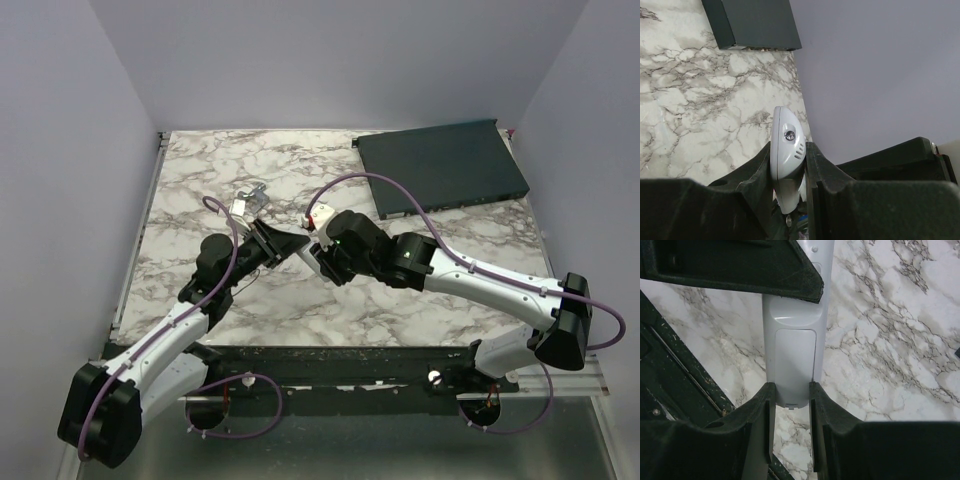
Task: Load the batteries into the remote control
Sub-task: Load the battery cover into the remote control.
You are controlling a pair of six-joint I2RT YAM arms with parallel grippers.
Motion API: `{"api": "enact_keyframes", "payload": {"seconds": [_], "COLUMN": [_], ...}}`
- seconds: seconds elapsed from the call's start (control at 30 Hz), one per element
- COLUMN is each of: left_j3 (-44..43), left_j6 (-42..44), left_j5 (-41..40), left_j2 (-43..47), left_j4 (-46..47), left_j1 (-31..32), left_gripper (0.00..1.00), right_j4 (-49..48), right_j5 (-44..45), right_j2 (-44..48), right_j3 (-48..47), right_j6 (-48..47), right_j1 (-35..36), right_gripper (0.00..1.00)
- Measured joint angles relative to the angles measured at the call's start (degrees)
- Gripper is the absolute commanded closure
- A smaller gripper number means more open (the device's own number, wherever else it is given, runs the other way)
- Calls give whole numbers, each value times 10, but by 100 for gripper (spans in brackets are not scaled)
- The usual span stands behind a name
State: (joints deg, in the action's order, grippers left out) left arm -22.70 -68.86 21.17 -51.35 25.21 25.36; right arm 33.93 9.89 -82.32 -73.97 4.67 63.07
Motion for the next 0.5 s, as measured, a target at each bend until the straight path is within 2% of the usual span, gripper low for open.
{"api": "enact_keyframes", "payload": {"seconds": [0.5], "left_j3": [0], "left_j6": [-11], "left_j5": [1], "left_j2": [-9], "left_j4": [18], "left_j1": [0], "left_gripper": [100], "right_j4": [-9], "right_j5": [5], "right_j2": [0], "right_j3": [0], "right_j6": [-2], "right_j1": [0], "right_gripper": [49]}}
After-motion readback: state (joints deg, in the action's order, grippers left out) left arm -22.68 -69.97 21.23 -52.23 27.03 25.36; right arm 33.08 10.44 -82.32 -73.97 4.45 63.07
